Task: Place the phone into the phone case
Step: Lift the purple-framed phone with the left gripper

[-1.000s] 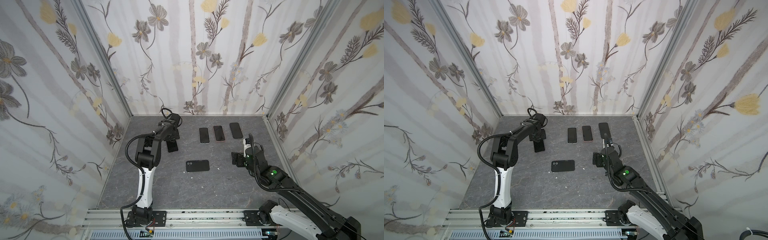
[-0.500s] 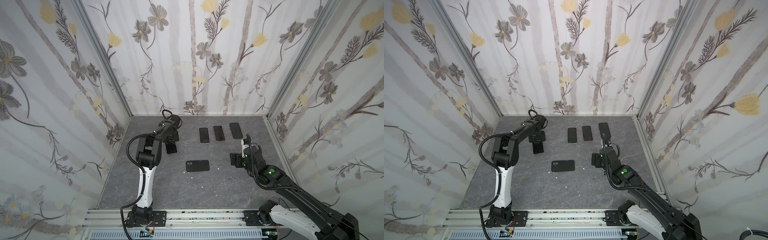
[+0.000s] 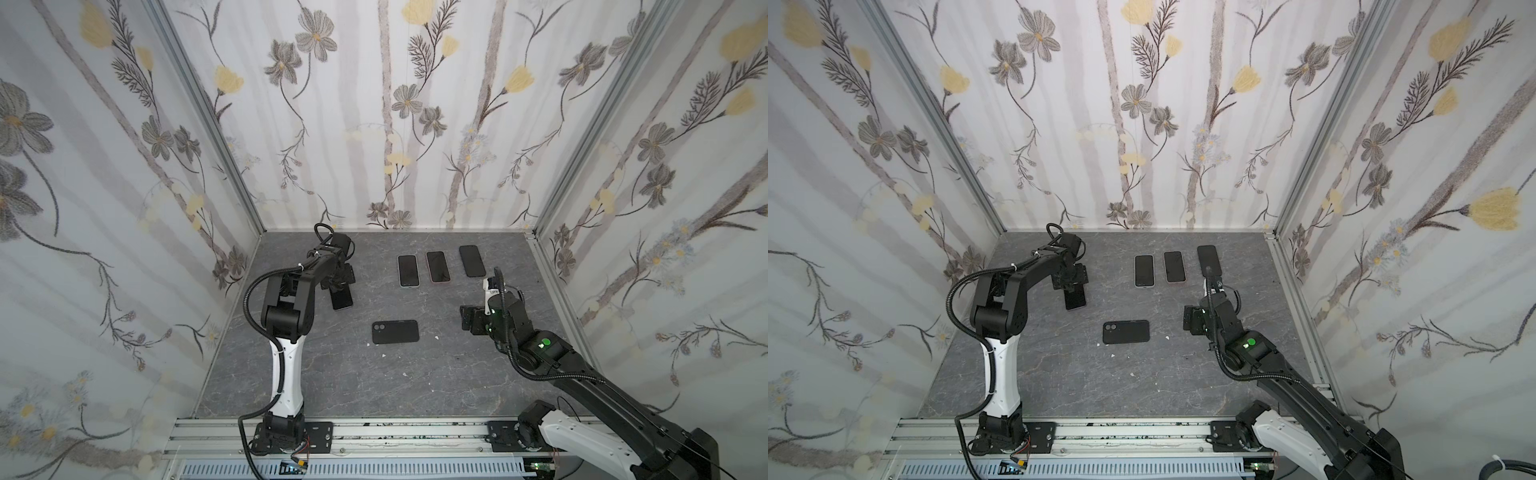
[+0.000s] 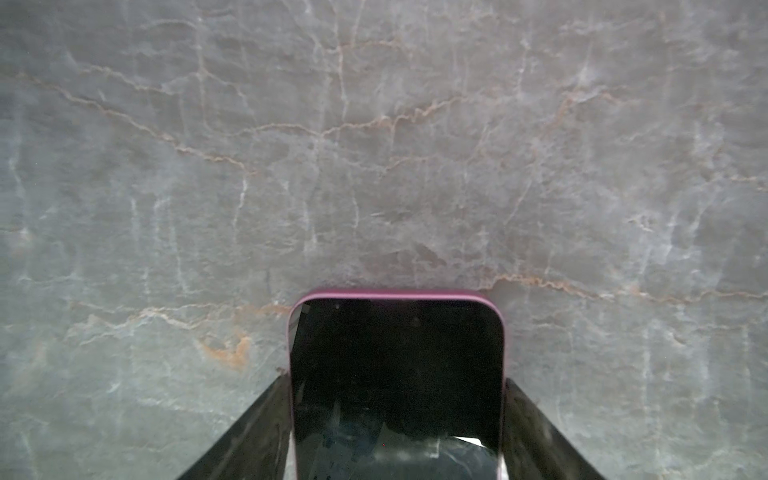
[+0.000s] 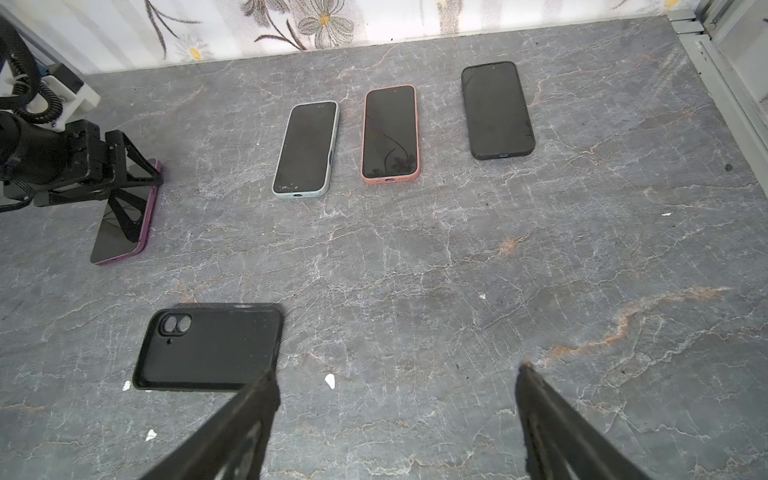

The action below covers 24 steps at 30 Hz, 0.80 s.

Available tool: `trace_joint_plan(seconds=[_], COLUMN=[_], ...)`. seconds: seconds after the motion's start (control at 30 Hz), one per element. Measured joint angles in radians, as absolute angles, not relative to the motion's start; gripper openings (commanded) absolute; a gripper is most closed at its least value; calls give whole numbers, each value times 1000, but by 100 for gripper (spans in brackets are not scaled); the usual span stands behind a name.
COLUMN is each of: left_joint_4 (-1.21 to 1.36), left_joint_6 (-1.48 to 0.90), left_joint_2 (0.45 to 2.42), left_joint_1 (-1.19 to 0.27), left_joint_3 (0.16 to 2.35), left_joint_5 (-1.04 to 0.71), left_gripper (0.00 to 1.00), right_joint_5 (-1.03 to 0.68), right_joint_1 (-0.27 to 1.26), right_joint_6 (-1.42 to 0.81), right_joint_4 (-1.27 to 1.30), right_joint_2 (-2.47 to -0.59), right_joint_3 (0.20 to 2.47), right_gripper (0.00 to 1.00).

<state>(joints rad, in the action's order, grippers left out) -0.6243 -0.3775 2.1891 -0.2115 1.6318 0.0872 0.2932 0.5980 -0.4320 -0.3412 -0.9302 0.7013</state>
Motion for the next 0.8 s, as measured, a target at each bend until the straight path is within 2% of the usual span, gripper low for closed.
trace_joint_plan(seconds=[0.27,0.53,0.8], left_joint_4=[-603,-597,-606], left_joint_6=[-379,-385,-374], left_joint_2=[2143,2127,2142], left_joint_1=[-199,-190,-192], left_joint_3=[1574,1550,1560], left_joint_5=[29,-19,1], left_gripper=[85,73,75], right_joint_5=[285,283,283], right_joint_1=[599,600,600], right_joint_6=[-437,-437,-437], right_joint_4=[-341,-340,-341], right_joint_2=[-953,-957,-964], right_joint_3=[709,716,721], right_gripper=[87,87,87])
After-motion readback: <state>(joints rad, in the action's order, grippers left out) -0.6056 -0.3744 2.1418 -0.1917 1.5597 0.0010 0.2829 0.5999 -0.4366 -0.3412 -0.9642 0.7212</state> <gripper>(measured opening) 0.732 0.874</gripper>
